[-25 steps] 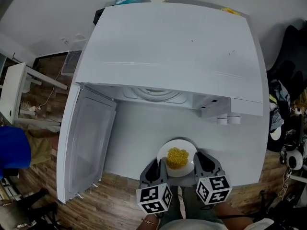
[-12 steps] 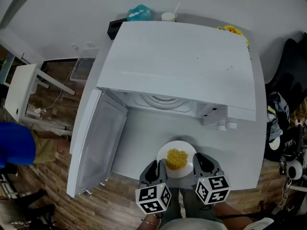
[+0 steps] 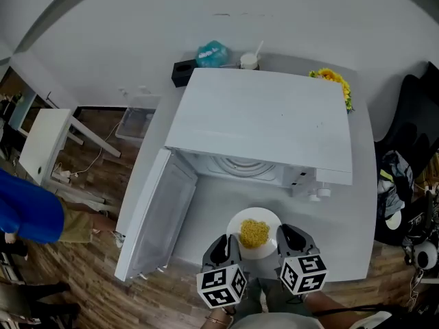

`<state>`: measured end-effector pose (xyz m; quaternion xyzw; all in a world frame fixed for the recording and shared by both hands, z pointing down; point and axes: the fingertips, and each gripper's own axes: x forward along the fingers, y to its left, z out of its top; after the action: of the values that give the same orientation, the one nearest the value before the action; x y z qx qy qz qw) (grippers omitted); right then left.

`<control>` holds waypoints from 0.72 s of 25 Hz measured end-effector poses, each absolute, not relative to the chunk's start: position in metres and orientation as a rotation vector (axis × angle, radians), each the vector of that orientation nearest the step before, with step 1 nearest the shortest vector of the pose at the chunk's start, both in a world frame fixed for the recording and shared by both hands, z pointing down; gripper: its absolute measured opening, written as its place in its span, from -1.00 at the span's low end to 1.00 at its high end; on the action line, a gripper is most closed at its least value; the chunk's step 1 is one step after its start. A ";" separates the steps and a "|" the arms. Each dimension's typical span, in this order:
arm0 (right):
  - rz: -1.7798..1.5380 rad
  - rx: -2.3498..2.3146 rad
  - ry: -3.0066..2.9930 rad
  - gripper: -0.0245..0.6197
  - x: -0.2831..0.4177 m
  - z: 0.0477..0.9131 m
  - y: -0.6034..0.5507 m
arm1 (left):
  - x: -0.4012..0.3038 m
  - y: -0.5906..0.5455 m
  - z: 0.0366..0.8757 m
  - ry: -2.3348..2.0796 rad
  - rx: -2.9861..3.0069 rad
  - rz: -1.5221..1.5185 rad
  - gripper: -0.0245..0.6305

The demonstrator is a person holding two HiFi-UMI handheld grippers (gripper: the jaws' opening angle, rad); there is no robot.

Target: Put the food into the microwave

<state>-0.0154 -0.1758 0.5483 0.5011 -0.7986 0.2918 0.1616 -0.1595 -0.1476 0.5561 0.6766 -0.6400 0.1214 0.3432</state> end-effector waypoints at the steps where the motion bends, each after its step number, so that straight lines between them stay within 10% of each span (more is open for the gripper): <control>1: 0.824 1.437 -2.290 -0.79 -0.017 0.544 -0.179 | -0.161 -0.151 0.552 -1.669 1.768 0.308 -0.73; 18: 0.775 1.484 -2.413 -0.79 -0.043 0.489 -0.210 | -0.188 -0.179 0.498 -1.745 1.831 0.242 -0.73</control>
<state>-0.0425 -0.2102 0.4891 0.5025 -0.8174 0.2625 0.1022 -0.1876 -0.1795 0.4978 0.6884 -0.6559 0.0908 0.2961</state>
